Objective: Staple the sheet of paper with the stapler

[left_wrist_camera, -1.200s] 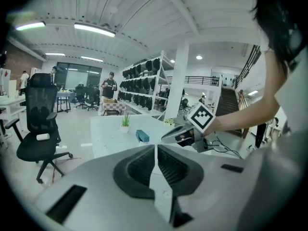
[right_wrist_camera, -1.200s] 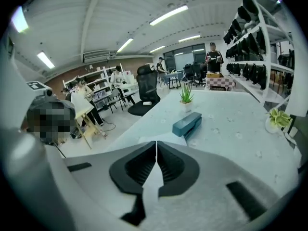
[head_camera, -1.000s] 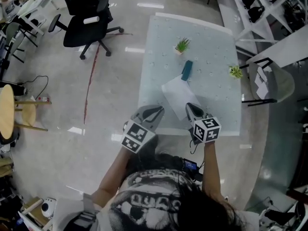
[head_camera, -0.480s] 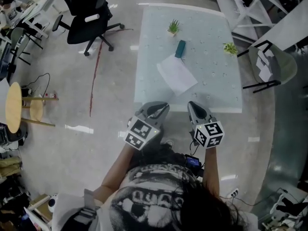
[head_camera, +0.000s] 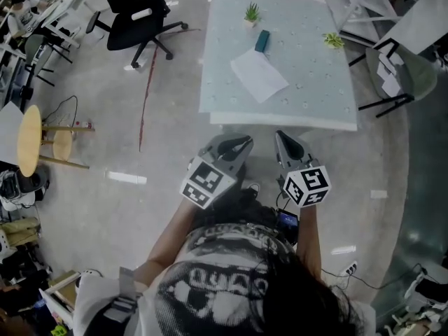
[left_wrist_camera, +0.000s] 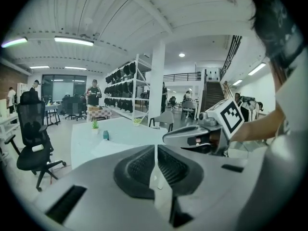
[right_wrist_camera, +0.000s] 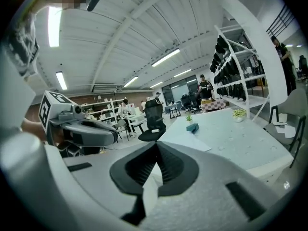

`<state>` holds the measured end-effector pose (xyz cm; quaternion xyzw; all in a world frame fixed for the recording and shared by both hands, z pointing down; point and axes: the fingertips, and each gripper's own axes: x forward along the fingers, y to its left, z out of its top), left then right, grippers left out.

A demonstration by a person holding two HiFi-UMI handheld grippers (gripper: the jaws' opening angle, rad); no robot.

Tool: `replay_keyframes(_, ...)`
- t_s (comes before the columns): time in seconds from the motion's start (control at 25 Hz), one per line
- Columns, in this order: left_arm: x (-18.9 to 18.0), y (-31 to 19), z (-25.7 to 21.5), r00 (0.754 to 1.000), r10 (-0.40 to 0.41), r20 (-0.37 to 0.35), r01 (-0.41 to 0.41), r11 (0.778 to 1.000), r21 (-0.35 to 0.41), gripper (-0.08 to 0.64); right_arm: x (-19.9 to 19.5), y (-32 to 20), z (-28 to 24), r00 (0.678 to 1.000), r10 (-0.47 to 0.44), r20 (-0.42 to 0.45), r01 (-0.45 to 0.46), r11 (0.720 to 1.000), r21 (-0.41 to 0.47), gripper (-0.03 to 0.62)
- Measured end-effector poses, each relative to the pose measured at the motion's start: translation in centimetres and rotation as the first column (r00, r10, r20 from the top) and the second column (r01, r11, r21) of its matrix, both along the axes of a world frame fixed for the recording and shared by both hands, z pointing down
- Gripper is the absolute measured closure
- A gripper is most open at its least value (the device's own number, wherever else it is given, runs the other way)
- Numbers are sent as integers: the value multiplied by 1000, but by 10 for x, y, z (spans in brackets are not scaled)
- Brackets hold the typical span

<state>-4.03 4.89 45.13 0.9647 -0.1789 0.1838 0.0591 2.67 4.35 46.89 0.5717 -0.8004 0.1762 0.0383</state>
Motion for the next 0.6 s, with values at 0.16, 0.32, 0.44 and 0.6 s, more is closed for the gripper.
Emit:
replay_keyframes(0.16,0,26,-2,1000,15,-2,-15,1000,16,545,-5,24,-6,1000,-6,-17,7,999,33,607)
replay_keyframes(0.32,5,44,-5,1000,28,-8,-28,999,29,545,-6,43,-10,1000,-8,-28,10,999,49,607)
replay_keyframes(0.44,8,55,-8,999,40,-9,-40,998,40,545,-6,54,-10,999,-8,-36,10,999,51,607)
replay_keyframes(0.6,8,62,-12,999,42,-13,-41,998,50,544,-6,61,-12,999,-12,-37,14,998,54,606)
